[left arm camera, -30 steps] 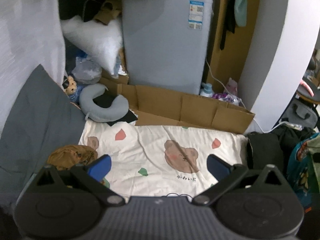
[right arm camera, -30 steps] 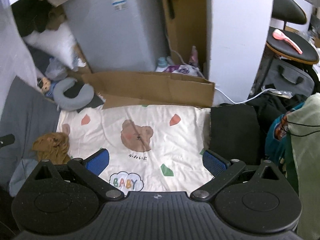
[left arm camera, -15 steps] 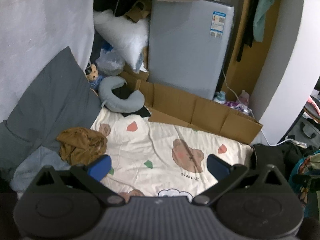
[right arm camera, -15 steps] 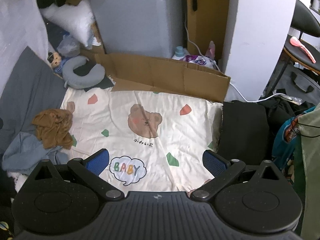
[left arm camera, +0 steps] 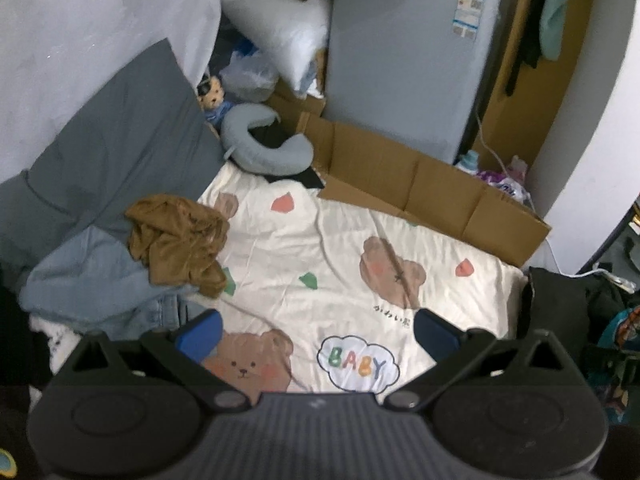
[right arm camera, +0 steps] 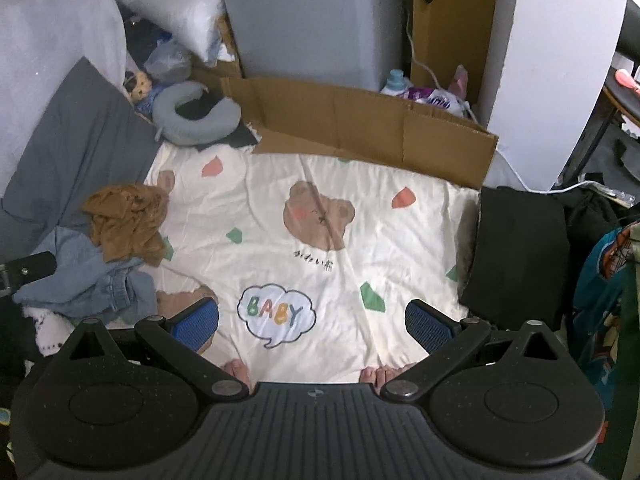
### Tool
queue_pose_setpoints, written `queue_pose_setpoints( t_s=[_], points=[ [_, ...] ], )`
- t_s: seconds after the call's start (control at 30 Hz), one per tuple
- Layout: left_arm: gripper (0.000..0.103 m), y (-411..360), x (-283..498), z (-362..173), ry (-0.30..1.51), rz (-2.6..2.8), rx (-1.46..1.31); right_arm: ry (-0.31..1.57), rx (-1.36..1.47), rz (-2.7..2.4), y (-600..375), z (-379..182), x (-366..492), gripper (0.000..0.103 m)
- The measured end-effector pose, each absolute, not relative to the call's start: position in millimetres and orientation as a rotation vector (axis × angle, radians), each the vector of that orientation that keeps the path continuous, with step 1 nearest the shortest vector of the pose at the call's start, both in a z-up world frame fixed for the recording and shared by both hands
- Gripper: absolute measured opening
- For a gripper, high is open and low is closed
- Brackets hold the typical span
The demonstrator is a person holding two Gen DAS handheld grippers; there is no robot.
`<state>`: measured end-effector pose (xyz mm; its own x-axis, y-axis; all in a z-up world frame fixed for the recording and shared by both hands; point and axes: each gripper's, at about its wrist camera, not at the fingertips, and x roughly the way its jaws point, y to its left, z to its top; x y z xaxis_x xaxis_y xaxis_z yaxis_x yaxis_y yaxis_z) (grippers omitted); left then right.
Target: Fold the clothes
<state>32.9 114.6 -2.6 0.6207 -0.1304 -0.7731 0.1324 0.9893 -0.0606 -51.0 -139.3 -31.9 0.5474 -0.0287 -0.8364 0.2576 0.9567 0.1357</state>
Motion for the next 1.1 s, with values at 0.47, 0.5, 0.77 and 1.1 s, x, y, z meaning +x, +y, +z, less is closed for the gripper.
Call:
queue_pose_setpoints(
  t_s=[0.47,0.5,0.77,1.1],
  points=[
    [0.102,77,23,-19,0.931,-0.261,0.058,1.019,0.259,-0.183,-131,-48,-63,0.102],
    [0.102,74,23,-20,0.938,-0.282,0.059,1.017,0.251,-0.186,-129,-48,-63,0.102],
    [0.102,52,20,-26,0.934,-0.313,0.105,1.014,0.246,-0.155,-125,-51,-58,0.102],
    [0.101,39,17,-27,0.916,-0.315,0.142,0.999,0.248,-0.162,-126,-50,-61,0.102]
  ],
)
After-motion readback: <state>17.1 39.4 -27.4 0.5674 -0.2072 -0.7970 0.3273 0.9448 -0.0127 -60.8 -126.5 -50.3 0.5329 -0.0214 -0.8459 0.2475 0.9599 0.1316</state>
